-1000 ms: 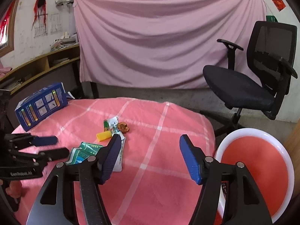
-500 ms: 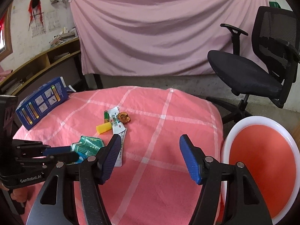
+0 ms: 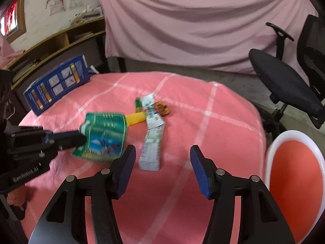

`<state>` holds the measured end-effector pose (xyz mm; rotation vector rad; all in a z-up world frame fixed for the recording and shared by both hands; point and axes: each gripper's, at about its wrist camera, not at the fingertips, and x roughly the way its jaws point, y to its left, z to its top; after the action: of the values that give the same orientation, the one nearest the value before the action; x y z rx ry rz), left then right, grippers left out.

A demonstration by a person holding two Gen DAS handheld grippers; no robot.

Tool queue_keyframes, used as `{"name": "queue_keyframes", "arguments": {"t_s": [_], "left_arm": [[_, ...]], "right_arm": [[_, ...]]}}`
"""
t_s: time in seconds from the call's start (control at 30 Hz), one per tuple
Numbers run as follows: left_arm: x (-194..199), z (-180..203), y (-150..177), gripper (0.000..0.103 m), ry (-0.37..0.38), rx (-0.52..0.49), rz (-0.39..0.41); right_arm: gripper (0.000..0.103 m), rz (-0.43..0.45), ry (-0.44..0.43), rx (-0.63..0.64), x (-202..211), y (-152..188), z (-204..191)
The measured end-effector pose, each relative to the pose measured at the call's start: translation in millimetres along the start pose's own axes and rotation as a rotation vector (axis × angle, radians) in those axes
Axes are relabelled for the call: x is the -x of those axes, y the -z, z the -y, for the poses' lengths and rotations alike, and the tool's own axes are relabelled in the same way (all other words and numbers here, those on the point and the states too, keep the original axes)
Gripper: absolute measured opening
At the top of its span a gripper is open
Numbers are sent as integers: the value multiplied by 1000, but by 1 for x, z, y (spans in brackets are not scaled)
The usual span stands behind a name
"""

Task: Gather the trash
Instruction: 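Grasp the green packet with the left tool while the right tool grasps the white tube, then carry the green packet and white tube over the bucket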

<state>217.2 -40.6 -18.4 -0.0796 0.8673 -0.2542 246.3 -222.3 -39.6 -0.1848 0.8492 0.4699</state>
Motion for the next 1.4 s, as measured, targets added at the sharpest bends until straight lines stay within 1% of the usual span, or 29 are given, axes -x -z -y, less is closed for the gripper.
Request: {"name": "queue_keyframes", "arguments": {"t_s": [0.1, 0.13, 0.17, 0.2, 0.27, 0.33, 0.57, 0.8, 1.0, 1.13, 1.3, 1.4], "left_arm": [[3, -6, 1, 2, -17, 24, 14], [4, -7, 1, 2, -20, 29, 18], [5, -7, 1, 2, -21, 34, 23], [6, -8, 1, 1, -22, 37, 31], [10, -6, 2, 1, -24, 29, 46], [13, -2, 3, 0, -33, 13, 62], [26, 15, 7, 0, -78, -73, 150], [35, 28, 12, 0, -114, -127, 246], [43, 38, 11, 0, -119, -136, 338], [54, 49, 6, 0, -115, -155, 429], [66, 72, 1, 0, -101, -198, 545], [70, 87, -1, 0, -76, -227, 594]], "right_arm": [[51, -47, 0, 4, -10, -1, -3], [48, -62, 9, 6, -13, -1, -4], [44, -71, 16, 9, -15, 0, -5], [42, -75, 17, 12, -15, 0, -5], [28, -73, 19, 13, -14, 1, -5], [21, -66, 18, 9, -11, 2, -4], [21, 2, 2, -6, 8, 6, -4], [21, 142, 17, -12, 38, 10, -5], [21, 328, 48, -18, 69, 16, -5], [21, 453, 75, -34, 91, 21, -3], [21, 620, 170, -41, 120, 27, 3], [21, 689, 230, -47, 133, 30, 8]]}}
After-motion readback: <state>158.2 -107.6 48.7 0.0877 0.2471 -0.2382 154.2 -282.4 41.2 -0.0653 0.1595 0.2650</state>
